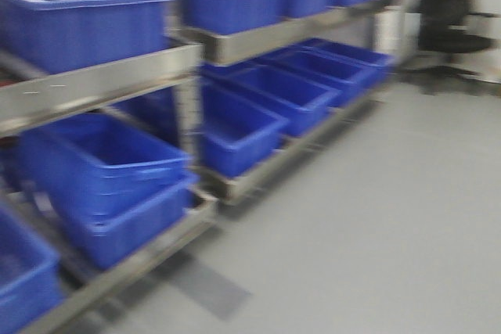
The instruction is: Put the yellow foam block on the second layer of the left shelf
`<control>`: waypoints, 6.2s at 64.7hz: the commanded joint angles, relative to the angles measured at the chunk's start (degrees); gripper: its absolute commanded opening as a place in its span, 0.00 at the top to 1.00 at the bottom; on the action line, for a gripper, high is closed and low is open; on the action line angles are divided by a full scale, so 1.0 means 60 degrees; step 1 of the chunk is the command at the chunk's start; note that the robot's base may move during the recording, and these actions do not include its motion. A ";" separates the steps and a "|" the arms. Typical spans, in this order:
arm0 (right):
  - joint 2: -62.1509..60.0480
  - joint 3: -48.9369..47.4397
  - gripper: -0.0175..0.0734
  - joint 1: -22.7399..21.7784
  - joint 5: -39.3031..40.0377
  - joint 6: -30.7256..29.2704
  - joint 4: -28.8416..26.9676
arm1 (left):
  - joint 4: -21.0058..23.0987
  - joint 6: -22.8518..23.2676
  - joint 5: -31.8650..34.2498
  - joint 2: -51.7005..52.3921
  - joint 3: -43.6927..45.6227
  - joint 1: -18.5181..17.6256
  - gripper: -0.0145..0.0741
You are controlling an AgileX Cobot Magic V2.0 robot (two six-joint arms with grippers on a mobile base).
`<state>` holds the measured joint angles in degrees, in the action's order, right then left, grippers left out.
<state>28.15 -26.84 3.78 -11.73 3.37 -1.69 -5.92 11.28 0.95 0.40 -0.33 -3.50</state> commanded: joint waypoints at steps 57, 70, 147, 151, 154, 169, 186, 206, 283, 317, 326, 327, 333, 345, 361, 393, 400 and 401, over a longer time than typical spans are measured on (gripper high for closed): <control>0.0024 -0.0315 0.38 -0.0077 0.0856 -0.0048 0.0078 | 0.0037 0.0043 0.0839 0.0156 -0.0251 0.0021 0.68; 0.0024 -0.0315 0.38 -0.0077 0.0856 -0.0048 0.0078 | 0.0037 0.0043 0.0839 0.0156 -0.0251 0.0021 0.68; 0.0080 -0.0315 0.38 -0.0077 0.1260 -0.0048 0.0078 | 0.0037 0.0043 0.0839 0.0156 -0.0251 0.0021 0.68; 0.0090 -0.0315 0.38 -0.0077 0.1316 -0.0048 0.0078 | 0.0037 0.0043 0.0839 0.0156 -0.0251 0.0021 0.68; 0.0100 -0.0315 0.38 -0.0068 0.1346 -0.0048 0.0078 | 0.0037 0.0043 0.0839 0.0156 -0.0251 0.0021 0.68; 0.1685 -0.1289 0.38 -0.0058 0.1555 -0.0048 0.0078 | 0.0037 0.0043 0.0839 0.0156 -0.0251 0.0021 0.68; 0.5088 -0.3454 0.38 -0.0049 0.1955 -0.0048 0.0078 | 0.0037 0.0043 0.0839 0.0156 -0.0251 0.0021 0.68; 0.8272 -0.4912 0.34 -0.0015 0.2879 -0.0048 0.0078 | 0.0037 0.0043 0.0839 0.0156 -0.0251 0.0021 0.68; 0.5223 -0.3371 0.74 -0.0024 0.1755 -0.0048 0.0558 | 0.0037 0.0043 0.0839 0.0156 -0.0251 0.0021 0.68; 0.0377 0.1356 0.74 -0.0024 0.2544 -0.0048 0.0547 | 0.0037 0.0043 0.0839 0.0156 -0.0251 0.0021 0.68; 0.0308 0.1396 0.74 -0.0024 0.2742 -0.0048 0.0547 | 0.0037 0.0043 0.0839 0.0156 -0.0251 0.0021 0.68; 0.0308 0.1396 0.74 -0.0024 0.2789 -0.0048 0.0547 | 0.0037 0.0043 0.0839 0.0156 -0.0251 0.0021 0.68; -0.0207 0.1445 0.74 0.0004 0.2674 -0.0048 0.0547 | 0.0037 0.0043 0.0839 0.0156 -0.0251 0.0021 0.68; -0.1825 0.2324 0.74 -0.0265 0.2489 -0.0048 0.0547 | 0.0037 0.0043 0.0839 0.0156 -0.0251 0.0021 0.68; -0.4126 0.3997 0.74 -0.0547 0.2985 -0.0039 0.0547 | 0.0037 0.0043 0.0839 0.0156 -0.0251 0.0021 0.68; -0.4980 0.4557 0.74 -0.0096 0.2941 -0.0039 0.0547 | 0.0037 0.0043 0.0839 0.0135 -0.0251 0.0021 0.68; -0.4972 0.4557 0.74 -0.0096 0.2922 -0.0039 0.0547 | 0.0037 0.0043 0.0839 0.0135 -0.0251 0.0021 0.68; -0.4972 0.4557 0.74 -0.0096 0.2922 -0.0039 0.0547 | 0.0037 0.0043 0.0839 0.0135 -0.0251 0.0021 0.68</control>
<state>-0.52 1.76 3.19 0.54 3.39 1.13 -5.92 11.28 0.95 0.40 -0.33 -3.50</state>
